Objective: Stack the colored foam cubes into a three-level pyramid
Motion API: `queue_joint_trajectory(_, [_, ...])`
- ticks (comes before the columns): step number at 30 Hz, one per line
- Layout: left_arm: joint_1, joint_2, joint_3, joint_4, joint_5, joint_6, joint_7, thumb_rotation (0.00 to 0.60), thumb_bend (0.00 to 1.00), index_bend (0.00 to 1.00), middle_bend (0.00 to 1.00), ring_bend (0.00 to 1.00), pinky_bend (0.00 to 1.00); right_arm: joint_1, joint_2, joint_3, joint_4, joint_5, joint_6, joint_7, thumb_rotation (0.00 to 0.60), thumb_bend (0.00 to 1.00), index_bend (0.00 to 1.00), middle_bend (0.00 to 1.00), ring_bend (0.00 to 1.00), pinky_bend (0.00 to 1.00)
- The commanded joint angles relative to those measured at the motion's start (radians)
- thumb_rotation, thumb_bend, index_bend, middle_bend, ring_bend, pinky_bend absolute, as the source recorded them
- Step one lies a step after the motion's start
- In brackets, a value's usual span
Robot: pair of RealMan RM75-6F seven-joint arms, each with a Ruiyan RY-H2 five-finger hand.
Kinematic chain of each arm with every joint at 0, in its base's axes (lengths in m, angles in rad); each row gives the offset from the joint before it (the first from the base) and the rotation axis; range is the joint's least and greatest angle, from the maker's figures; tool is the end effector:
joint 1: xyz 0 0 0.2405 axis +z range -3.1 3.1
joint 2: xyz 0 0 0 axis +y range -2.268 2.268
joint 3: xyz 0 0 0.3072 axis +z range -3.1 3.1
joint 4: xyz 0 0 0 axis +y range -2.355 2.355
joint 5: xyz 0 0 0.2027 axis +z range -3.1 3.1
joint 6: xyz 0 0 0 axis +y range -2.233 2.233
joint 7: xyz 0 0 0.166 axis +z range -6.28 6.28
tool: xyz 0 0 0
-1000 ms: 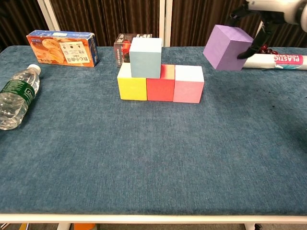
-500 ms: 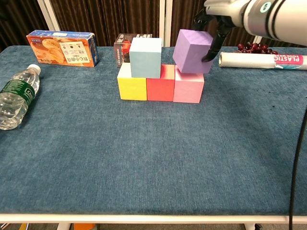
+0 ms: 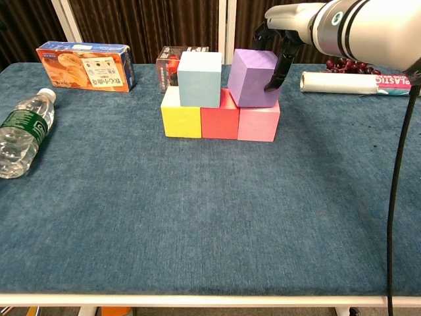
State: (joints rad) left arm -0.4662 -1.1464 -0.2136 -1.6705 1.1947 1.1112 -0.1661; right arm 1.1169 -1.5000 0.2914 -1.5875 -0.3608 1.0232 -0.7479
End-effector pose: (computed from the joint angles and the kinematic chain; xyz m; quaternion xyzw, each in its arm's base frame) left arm -0.2744 0.3560 0.1551 -0.5716 -0.4956 -0.4648 0.4601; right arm -0.0802 -0.4645 0.0073 0.7152 -0.4153 0.3023 0.4740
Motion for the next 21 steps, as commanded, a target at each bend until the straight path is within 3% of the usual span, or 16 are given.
queue_joint_trajectory(1, [0.000, 0.000, -0.001, 0.002, 0.002, 0.000, -0.003, 0.600, 0.05, 0.17, 0.24, 0.22, 0.16, 0.005, 0.021, -0.011, -0.014, -0.001, -0.020, -0.012, 0.600, 0.09, 0.13, 0.15, 0.00, 0.00])
queue_joint_trajectory(4, [0.003, 0.000, 0.000, 0.000, 0.005, 0.003, -0.004, 0.600, 0.05, 0.17, 0.24, 0.22, 0.16, 0.013, 0.048, -0.025, -0.024, -0.004, -0.048, -0.026, 0.600, 0.08, 0.06, 0.14, 0.00, 0.00])
queue_joint_trajectory(11, [0.009, 0.005, -0.002, -0.006, 0.002, 0.012, 0.003, 0.600, 0.05, 0.17, 0.23, 0.22, 0.16, 0.038, 0.104, -0.047, -0.011, -0.050, -0.151, -0.020, 0.600, 0.07, 0.05, 0.11, 0.00, 0.00])
queue_joint_trajectory(21, [0.017, 0.012, -0.005, -0.013, -0.008, 0.010, -0.006, 0.600, 0.05, 0.17, 0.23, 0.20, 0.16, 0.078, 0.102, -0.090, 0.053, -0.101, -0.230, 0.014, 0.600, 0.08, 0.23, 0.11, 0.00, 0.00])
